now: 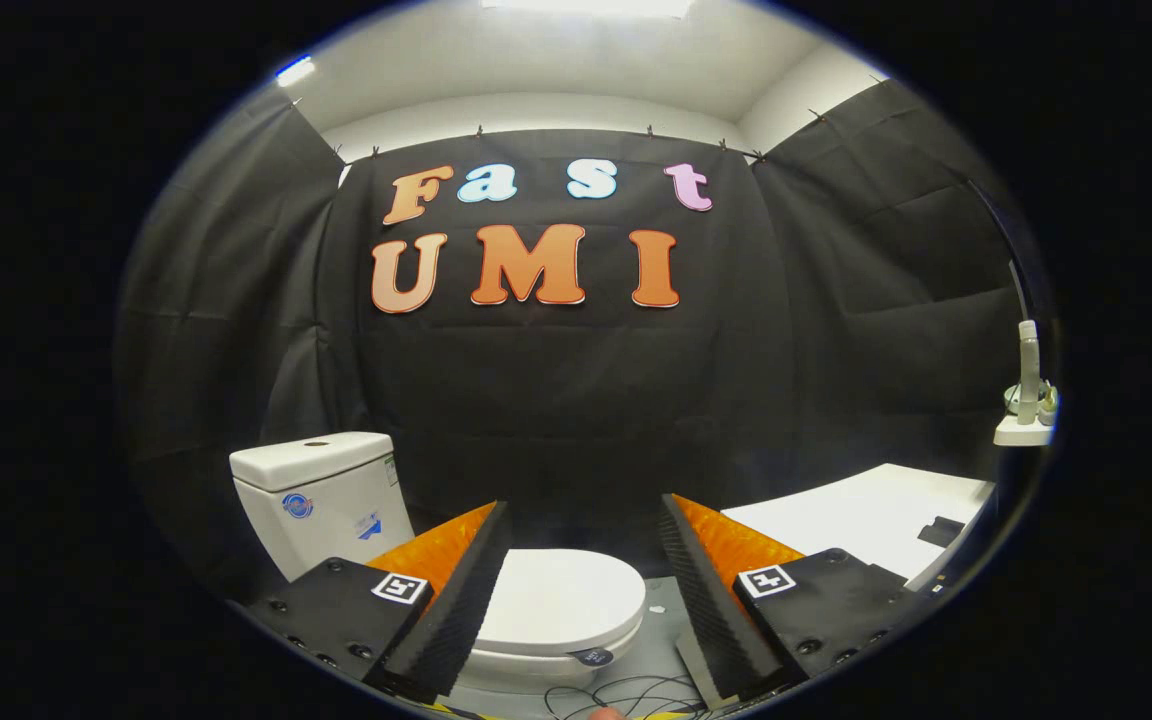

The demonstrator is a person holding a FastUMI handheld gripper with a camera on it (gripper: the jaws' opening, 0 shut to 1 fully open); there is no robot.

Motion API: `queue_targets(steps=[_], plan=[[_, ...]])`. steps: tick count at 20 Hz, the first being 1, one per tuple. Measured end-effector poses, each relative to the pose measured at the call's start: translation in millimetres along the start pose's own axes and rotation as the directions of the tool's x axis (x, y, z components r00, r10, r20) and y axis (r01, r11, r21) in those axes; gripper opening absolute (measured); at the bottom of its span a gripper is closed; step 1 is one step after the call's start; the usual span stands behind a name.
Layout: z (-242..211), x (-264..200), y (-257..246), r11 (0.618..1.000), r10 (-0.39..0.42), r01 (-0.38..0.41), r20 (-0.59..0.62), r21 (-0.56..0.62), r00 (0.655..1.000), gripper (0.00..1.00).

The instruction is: Pull open the drawer, take out the items inside it, and place them on the countertop above the cabinet.

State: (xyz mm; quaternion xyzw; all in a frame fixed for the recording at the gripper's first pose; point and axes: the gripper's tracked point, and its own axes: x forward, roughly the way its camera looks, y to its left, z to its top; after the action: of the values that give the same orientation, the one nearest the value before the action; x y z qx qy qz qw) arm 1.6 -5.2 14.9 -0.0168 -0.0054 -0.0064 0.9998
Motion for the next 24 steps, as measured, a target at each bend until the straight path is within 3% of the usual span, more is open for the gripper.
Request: queue_targets(steps=[7,15,24], plan=[[-26,14,-6,0.998,-0.009,0.012,-0.053,0.063,0.999,0.97],[-113,44,-25,0.990,-0.033,0.060,-0.206,0.124,0.978,0.97],[-233,88,-34,0.947,-0.034,0.150,-0.379,0.283,0.925,0.97]])
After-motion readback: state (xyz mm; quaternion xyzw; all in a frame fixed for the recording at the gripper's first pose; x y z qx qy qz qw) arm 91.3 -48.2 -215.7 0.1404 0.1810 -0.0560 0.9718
